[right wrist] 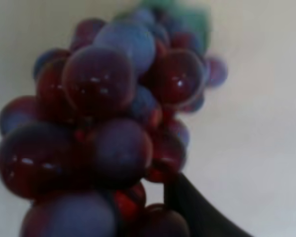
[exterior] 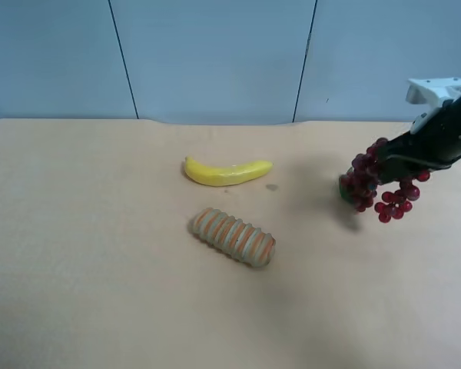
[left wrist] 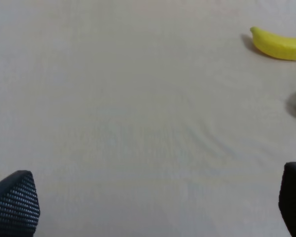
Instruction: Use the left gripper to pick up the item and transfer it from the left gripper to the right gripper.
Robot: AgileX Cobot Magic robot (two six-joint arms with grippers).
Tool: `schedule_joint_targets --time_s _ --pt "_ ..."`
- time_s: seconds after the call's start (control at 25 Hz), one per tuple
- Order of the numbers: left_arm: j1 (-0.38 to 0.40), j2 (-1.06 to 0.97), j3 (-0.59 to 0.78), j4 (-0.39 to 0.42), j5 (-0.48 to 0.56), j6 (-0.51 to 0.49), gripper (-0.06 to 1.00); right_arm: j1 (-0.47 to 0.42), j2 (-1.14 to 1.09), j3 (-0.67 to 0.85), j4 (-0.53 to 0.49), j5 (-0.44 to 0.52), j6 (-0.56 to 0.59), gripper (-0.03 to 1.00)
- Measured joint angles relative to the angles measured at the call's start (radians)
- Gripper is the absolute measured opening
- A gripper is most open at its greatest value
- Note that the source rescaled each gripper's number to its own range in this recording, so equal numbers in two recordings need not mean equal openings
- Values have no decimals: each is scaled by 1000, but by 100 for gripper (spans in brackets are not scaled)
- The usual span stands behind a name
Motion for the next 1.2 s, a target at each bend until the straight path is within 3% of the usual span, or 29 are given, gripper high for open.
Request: schedule_joint_targets --time_s 0.2,0.6,0.68,0.76,0.84,0.96,1.2 --pt "0 0 0 0 -1 0 100 0 60 0 9 87 0 0" --pt "0 0 0 0 -1 0 100 0 128 31 75 139 5 1" --pt "0 0 0 0 -1 0 100 0 129 31 77 141 6 20" --pt "0 0 0 0 -1 0 100 0 129 31 82 144 16 60" --pt "0 0 0 0 -1 0 100 0 129 31 83 144 23 84" --pt "0 0 0 0 -1 0 100 0 129 31 83 144 26 96" --pt "0 0 0 0 -1 0 100 0 83 1 77 192 34 100"
